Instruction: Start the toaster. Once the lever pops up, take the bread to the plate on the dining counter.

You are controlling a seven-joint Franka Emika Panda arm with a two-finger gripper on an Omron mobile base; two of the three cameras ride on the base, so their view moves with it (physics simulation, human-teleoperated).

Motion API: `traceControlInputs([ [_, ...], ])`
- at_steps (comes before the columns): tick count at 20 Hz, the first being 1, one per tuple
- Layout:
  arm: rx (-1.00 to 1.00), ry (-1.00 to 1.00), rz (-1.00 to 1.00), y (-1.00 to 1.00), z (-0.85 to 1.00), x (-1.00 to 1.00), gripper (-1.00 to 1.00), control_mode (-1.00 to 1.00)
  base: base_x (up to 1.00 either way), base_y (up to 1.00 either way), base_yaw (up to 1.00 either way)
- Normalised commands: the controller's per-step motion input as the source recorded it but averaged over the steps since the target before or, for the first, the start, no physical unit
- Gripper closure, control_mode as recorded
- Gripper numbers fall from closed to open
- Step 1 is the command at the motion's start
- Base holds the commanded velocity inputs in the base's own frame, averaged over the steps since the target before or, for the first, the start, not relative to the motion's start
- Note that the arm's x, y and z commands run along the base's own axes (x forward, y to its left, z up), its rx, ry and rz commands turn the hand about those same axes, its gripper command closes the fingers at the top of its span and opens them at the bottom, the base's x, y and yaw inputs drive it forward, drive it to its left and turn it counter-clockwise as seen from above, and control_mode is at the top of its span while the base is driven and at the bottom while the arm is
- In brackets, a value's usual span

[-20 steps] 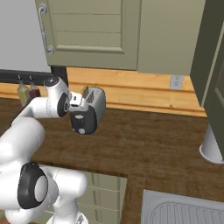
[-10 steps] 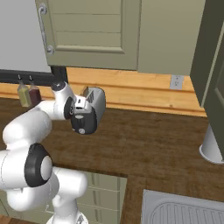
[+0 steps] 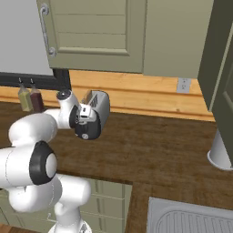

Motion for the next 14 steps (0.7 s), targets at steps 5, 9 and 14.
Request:
traceControlInputs([
  [5, 0.00, 0.00, 0.00, 0.00, -0.40, 0.01, 1.00, -1.00, 0.00, 0.00, 0.00],
  [9, 0.00, 0.02, 0.00, 0.00, -0.53, 0.00, 1.00, -1.00, 0.00, 0.00, 0.00],
  [14, 0.00, 0.03, 0.00, 0.00, -0.64, 0.00, 1.00, -1.00, 0.00, 0.00, 0.00],
])
